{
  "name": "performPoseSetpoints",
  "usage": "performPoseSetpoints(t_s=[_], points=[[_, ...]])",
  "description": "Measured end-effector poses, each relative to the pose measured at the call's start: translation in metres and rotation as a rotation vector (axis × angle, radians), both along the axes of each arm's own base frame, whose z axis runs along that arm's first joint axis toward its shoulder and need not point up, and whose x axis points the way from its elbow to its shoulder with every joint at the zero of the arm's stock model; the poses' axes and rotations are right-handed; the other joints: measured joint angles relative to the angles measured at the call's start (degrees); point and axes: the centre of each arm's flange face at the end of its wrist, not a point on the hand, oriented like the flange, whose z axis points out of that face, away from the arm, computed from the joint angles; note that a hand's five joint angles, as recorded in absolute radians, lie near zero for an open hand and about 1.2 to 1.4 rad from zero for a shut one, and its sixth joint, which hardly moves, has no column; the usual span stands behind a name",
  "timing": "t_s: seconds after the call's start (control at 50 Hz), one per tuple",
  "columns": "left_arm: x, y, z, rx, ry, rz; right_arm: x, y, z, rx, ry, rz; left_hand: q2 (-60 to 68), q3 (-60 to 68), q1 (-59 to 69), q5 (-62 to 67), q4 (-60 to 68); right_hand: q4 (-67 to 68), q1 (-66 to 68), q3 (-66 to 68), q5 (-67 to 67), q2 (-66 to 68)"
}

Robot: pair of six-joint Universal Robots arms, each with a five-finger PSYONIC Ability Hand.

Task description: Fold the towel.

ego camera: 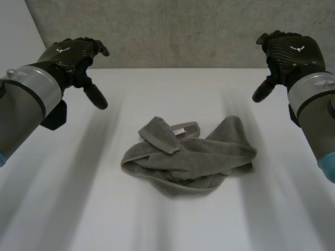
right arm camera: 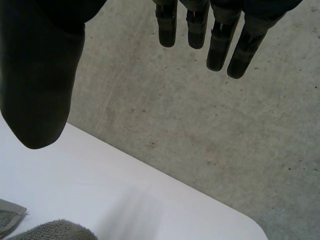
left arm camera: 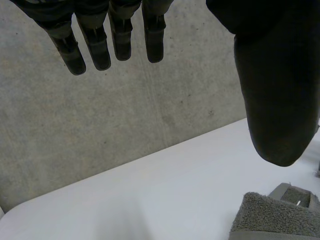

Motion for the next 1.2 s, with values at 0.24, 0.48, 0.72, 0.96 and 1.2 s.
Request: performPoseSetpoints(t_s=[0.24,0.48,0.72,0.96,1.2], points=[[0.002,0.000,0.003,-0.010,0.005,0.008,-0.003,0.000,0.006,-0.015,-0.005,-0.001,0.00,0.00,0.00,0.00,0.00,0.00,0.00,0.00,0.00,0.00],[0.002,0.000,0.003,-0.011,0.008,0.004,-0.003,0.000,0.006,-0.014,0.003,0.014,0.00,0.00,0.00,0.00,0.00,0.00,0.00,0.00,0.00,0.00],[-0.028,-0.012,-0.020,-0.097,0.062,-0.182,0.017,0.016,-0.031,0.149,0.262,0.305,0.00,0.00,0.00,0.00,0.00,0.00,-0.01,-0.35,0.00,0.00],[-0.084,-0.045,-0.124,0.030,-0.001,-0.480,0.025,0.011,-0.115,0.371,0.369,0.421,0.00,0.00,0.00,0.00,0.00,-0.24,0.00,-0.34,0.00,0.00],[-0.094,-0.059,-0.205,0.094,-0.267,-0.526,0.031,-0.009,-0.168,0.320,0.350,0.400,12.36,11.98,11.76,12.76,11.28,13.69,15.32,14.24,15.14,15.03]])
